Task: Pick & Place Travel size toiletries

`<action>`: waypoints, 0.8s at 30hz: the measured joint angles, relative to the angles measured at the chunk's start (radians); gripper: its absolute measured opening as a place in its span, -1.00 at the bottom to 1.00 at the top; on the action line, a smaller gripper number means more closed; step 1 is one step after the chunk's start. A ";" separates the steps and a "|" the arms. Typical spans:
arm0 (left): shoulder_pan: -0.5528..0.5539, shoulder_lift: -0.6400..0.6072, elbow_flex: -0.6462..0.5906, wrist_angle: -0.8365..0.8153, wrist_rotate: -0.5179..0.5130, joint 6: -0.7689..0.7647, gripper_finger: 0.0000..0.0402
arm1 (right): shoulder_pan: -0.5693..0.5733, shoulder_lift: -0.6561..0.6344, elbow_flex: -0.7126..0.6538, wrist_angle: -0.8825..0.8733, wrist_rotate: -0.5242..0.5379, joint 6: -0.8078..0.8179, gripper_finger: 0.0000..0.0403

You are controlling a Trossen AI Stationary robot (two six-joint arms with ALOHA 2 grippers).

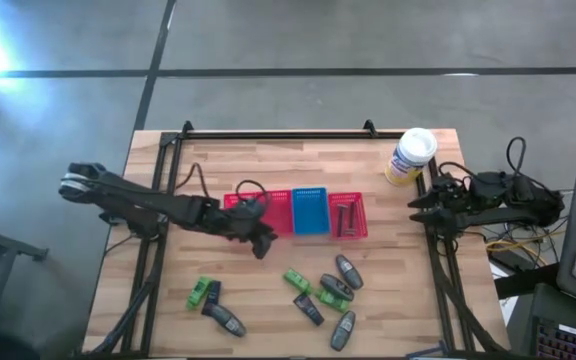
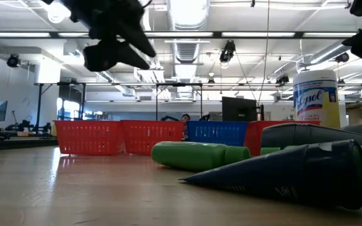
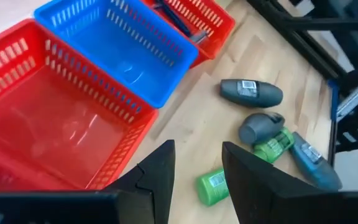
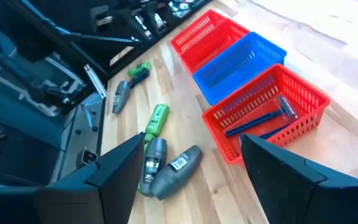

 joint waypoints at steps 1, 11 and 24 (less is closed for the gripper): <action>-0.004 -0.018 -0.017 0.017 -0.005 -0.001 -0.31 | 0.000 -0.016 -0.007 0.000 0.000 -0.007 0.29; -0.008 -0.222 -0.189 0.096 -0.045 0.093 -0.31 | 0.000 -0.047 -0.076 0.127 0.016 -0.083 0.18; -0.008 -0.555 -0.464 0.097 -0.093 0.094 -0.31 | 0.000 -0.039 -0.149 0.116 0.017 -0.049 0.13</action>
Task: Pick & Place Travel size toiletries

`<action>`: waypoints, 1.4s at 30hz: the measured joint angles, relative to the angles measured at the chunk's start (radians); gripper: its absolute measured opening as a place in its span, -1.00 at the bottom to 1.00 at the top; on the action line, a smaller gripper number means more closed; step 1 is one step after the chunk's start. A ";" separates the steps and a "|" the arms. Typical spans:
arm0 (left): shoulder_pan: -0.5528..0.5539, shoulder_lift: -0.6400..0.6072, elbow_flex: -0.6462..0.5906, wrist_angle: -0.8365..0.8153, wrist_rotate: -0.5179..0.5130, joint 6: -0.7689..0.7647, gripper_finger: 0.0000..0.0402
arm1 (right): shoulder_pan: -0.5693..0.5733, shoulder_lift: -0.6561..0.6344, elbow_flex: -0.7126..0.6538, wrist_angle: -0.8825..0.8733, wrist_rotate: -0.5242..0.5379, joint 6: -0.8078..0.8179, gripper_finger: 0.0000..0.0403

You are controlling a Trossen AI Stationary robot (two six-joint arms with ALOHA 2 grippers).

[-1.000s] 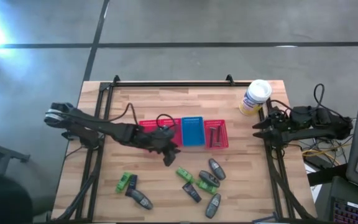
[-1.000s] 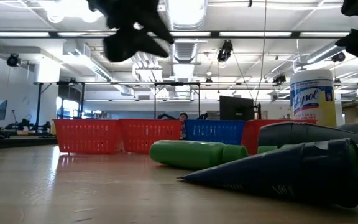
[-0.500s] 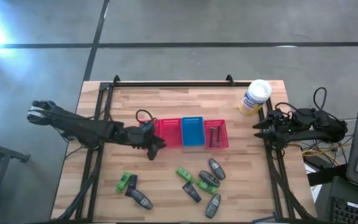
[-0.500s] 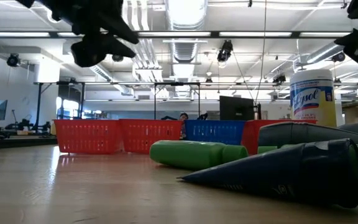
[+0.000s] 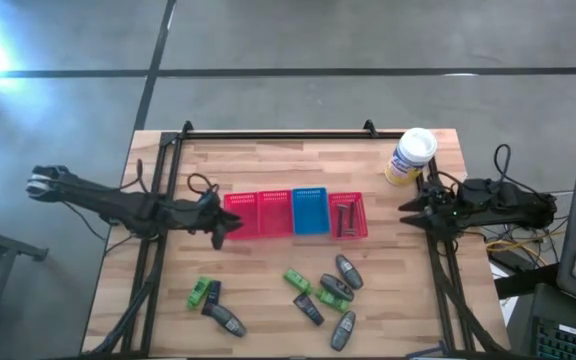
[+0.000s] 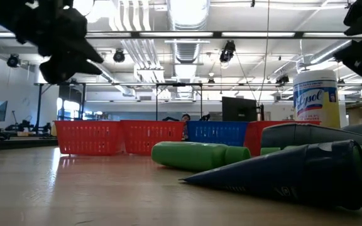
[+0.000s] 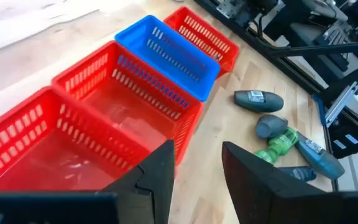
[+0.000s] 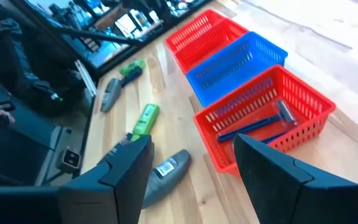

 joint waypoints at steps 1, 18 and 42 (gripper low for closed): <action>0.000 -0.024 -0.023 -0.003 0.000 0.000 -0.31 | 0.000 0.004 0.000 -0.001 0.000 0.000 0.14; 0.006 -0.322 -0.238 0.001 0.003 0.281 -0.31 | 0.000 0.014 -0.001 0.001 -0.001 -0.006 0.41; 0.006 -0.479 -0.323 0.025 -0.103 0.285 -0.31 | 0.000 0.014 -0.001 0.002 -0.001 -0.004 0.76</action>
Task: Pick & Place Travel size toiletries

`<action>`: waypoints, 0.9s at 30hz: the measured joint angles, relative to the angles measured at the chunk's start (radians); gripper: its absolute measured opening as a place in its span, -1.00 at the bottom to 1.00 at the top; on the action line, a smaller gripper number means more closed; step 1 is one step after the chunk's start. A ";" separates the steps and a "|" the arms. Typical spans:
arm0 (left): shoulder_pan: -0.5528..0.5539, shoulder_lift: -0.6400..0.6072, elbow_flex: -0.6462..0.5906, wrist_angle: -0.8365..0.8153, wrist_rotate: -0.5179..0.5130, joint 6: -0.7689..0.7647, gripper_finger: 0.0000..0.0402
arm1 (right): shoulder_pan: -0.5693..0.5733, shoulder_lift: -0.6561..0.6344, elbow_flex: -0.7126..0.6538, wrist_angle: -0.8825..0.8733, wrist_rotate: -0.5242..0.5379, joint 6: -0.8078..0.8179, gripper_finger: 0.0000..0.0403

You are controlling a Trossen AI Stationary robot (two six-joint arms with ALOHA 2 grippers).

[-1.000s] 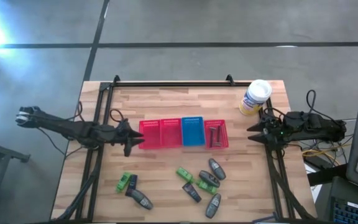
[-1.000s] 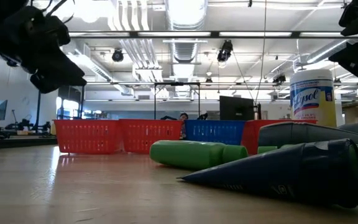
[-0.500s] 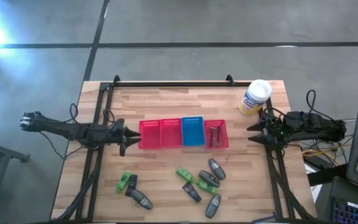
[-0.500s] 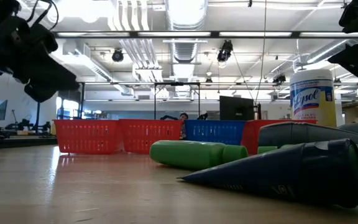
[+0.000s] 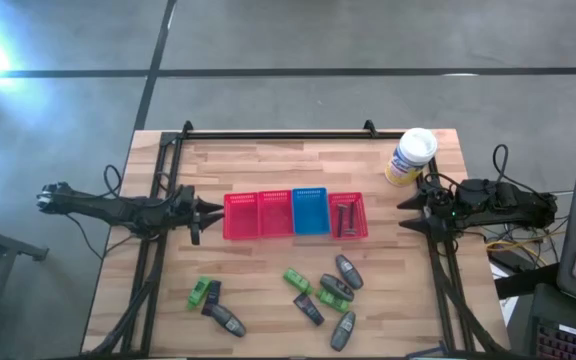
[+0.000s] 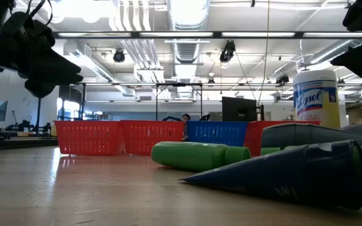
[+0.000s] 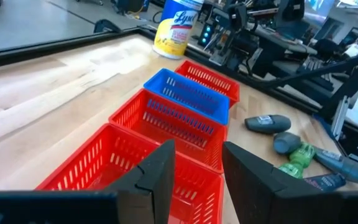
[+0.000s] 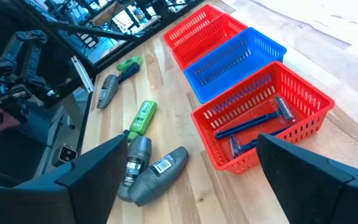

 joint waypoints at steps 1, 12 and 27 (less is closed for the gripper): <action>0.000 0.000 0.000 0.001 0.000 0.000 -0.31 | 0.000 0.000 0.000 0.000 0.000 0.000 0.77; 0.000 0.000 0.000 0.001 0.001 0.000 -0.31 | 0.000 0.000 0.000 0.000 0.000 0.000 0.70; 0.000 0.000 0.001 0.001 0.001 0.000 -0.31 | 0.000 0.000 0.000 0.000 0.000 0.000 0.49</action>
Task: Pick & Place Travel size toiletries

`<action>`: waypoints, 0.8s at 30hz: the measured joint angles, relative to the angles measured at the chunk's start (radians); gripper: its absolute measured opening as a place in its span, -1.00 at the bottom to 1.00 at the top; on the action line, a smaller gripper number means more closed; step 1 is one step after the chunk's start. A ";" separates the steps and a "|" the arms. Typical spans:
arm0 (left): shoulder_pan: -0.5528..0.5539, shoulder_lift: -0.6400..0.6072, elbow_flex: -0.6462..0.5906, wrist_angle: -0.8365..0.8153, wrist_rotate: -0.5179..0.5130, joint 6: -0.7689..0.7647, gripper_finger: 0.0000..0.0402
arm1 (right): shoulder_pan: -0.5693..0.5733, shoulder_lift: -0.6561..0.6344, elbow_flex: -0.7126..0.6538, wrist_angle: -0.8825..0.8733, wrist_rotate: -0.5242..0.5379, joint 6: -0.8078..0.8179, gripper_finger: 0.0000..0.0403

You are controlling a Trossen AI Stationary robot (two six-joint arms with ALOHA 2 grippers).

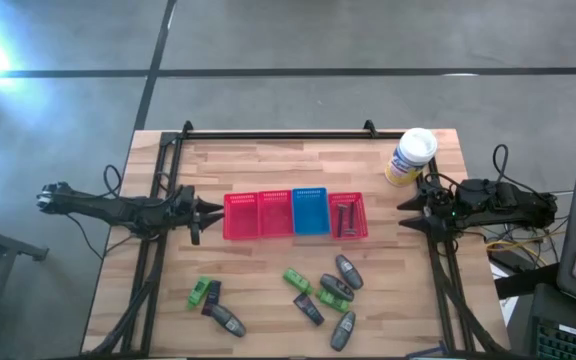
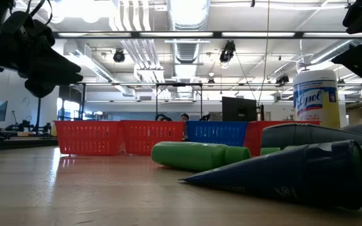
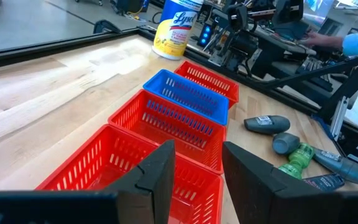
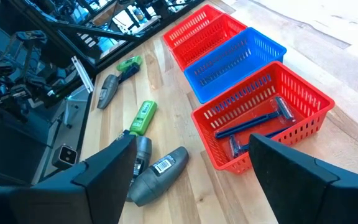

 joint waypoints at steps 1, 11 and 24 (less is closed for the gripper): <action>0.000 0.000 0.000 0.000 0.000 0.000 -0.31 | 0.000 0.000 0.000 0.000 0.000 0.000 0.48; 0.000 0.000 0.000 0.000 0.000 0.000 -0.31 | 0.000 0.000 0.000 0.000 0.000 0.000 0.37; 0.000 0.000 0.000 0.000 0.000 0.000 -0.31 | 0.000 0.000 0.000 0.000 0.000 0.000 0.23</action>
